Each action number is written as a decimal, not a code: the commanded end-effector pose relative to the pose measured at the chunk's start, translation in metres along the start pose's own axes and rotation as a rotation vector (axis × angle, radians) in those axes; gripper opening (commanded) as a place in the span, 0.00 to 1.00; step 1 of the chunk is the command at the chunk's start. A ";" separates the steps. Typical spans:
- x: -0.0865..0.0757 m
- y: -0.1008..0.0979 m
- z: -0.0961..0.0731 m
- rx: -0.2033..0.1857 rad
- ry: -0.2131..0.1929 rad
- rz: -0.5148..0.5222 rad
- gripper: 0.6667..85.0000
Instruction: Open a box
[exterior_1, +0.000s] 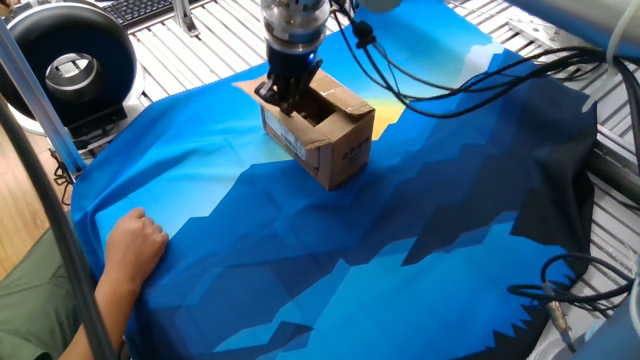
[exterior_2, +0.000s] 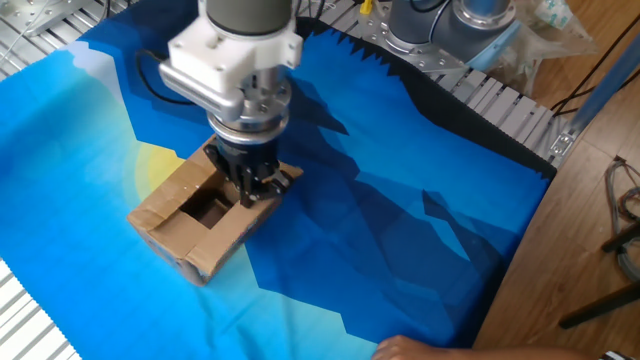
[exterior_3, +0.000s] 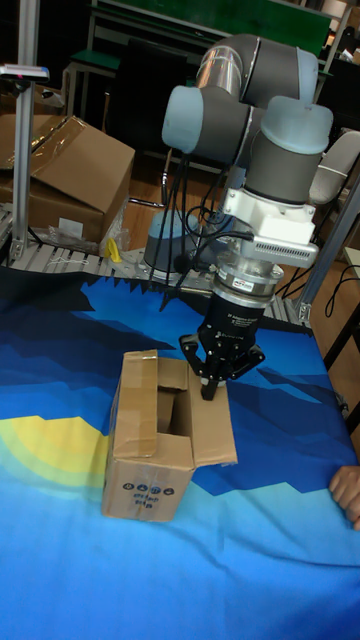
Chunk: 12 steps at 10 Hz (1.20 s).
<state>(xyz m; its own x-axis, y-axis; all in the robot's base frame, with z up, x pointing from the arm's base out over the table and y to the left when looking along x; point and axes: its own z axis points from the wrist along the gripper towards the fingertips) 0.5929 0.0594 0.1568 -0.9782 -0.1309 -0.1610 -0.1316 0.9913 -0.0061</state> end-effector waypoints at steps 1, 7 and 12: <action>0.001 -0.016 0.002 -0.030 -0.009 -0.035 0.01; 0.004 -0.044 0.001 -0.043 -0.003 -0.099 0.01; 0.004 -0.062 0.005 -0.036 -0.003 -0.128 0.01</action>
<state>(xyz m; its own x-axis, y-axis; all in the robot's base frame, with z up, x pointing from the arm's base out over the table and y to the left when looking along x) 0.5958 0.0076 0.1496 -0.9563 -0.2445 -0.1605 -0.2481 0.9687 0.0027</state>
